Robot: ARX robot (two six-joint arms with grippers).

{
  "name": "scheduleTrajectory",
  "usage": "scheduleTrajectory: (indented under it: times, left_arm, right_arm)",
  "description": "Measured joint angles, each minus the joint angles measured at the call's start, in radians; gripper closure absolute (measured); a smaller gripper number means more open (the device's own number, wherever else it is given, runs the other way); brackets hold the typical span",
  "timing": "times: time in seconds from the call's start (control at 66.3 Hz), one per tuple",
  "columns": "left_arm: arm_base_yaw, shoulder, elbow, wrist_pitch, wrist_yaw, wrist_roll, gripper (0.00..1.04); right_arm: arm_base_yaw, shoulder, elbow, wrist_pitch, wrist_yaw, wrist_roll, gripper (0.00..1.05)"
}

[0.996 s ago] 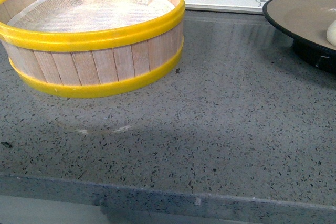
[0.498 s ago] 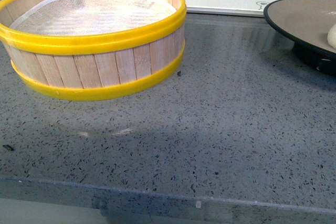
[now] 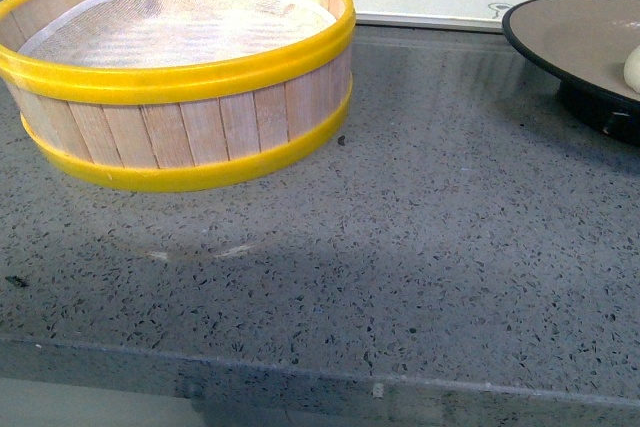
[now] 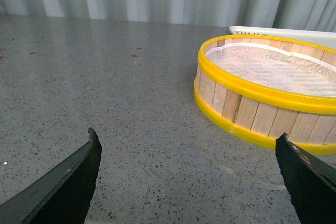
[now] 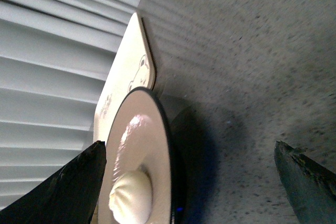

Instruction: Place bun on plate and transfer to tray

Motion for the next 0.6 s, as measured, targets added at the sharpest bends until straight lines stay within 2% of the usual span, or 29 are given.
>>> scheduleTrajectory:
  times: [0.362, 0.604]
  left_arm:
    - [0.0, 0.0, 0.0, 0.0, 0.0, 0.0, 0.07]
    - [0.0, 0.0, 0.0, 0.0, 0.0, 0.0, 0.07]
  right_arm:
    - [0.151, -0.027, -0.063, 0.083, -0.006, 0.208, 0.09]
    - [0.2, -0.059, -0.09, 0.104, -0.005, 0.295, 0.09]
